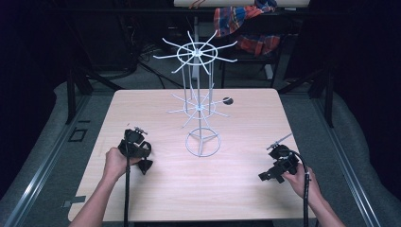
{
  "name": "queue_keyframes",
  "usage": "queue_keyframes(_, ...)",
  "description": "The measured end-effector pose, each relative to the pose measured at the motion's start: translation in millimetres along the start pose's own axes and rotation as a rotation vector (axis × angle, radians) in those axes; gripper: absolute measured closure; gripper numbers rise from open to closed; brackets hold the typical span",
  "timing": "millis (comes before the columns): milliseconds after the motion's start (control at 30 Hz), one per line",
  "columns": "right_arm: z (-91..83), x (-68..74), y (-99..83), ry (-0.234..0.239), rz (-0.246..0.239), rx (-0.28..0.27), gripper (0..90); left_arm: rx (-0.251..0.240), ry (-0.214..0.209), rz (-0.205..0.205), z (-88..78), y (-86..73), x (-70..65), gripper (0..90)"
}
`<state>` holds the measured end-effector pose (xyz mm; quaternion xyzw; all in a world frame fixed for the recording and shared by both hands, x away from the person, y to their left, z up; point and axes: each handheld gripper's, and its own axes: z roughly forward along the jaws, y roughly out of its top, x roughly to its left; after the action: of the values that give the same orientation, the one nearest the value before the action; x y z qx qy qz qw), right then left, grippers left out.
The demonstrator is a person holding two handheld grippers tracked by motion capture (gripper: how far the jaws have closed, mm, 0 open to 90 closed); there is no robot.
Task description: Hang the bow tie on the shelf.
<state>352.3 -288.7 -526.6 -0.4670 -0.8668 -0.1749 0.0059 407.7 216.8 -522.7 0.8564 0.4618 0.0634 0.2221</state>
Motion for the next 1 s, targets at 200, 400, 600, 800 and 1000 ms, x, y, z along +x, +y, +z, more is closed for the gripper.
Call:
queue_keyframes(200,-0.7,-0.5,-0.1,0.001,-0.004,-0.003,10.4,-0.086,-0.018,-0.015,-20.1,-0.9,1.9,83.3)
queue_keyframes(400,-1.2,-0.6,0.0,-0.001,-0.005,-0.001,10.4,-0.163,-0.044,-0.041,-39.6,-3.3,6.5,84.8)
queue_keyframes(600,-0.2,-0.4,0.0,0.001,0.001,-0.004,10.4,-0.218,-0.068,-0.059,-50.9,-3.7,7.5,85.0)
queue_keyframes(800,0.1,-1.3,-0.2,0.0,0.002,0.0,10.4,-0.283,-0.068,-0.039,-64.0,0.9,0.8,85.1)
queue_keyframes(1000,2.7,-0.1,-0.3,0.002,0.017,-0.023,10.5,-0.305,-0.064,-0.026,-68.5,3.8,-3.6,85.2)
